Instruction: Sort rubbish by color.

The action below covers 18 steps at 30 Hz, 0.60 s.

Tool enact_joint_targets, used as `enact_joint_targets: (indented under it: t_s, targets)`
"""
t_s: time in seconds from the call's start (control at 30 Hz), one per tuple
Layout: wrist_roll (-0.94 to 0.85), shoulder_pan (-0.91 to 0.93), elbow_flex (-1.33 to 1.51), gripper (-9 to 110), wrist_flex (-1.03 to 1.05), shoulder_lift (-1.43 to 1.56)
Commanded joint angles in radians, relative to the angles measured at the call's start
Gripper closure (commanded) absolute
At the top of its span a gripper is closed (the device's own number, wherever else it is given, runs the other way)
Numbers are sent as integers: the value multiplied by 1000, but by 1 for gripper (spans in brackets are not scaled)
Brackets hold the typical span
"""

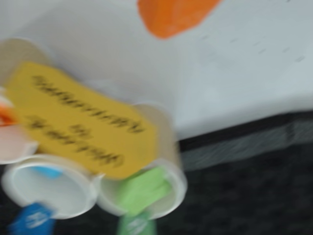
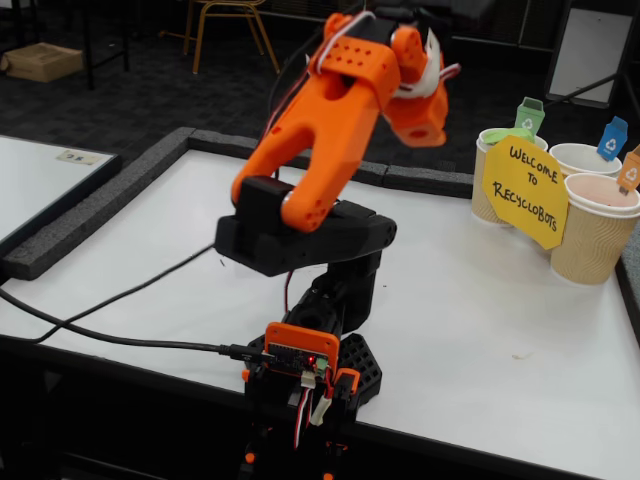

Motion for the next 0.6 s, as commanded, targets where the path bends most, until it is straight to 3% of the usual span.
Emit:
enact_joint_targets:
  t_s: [0.0,0.23,0.57]
  targets:
    - [140,-106,61,101,-129,11]
    - [327,-225,348,101,-374,48]
    - [443,-342,626,101,-416,201]
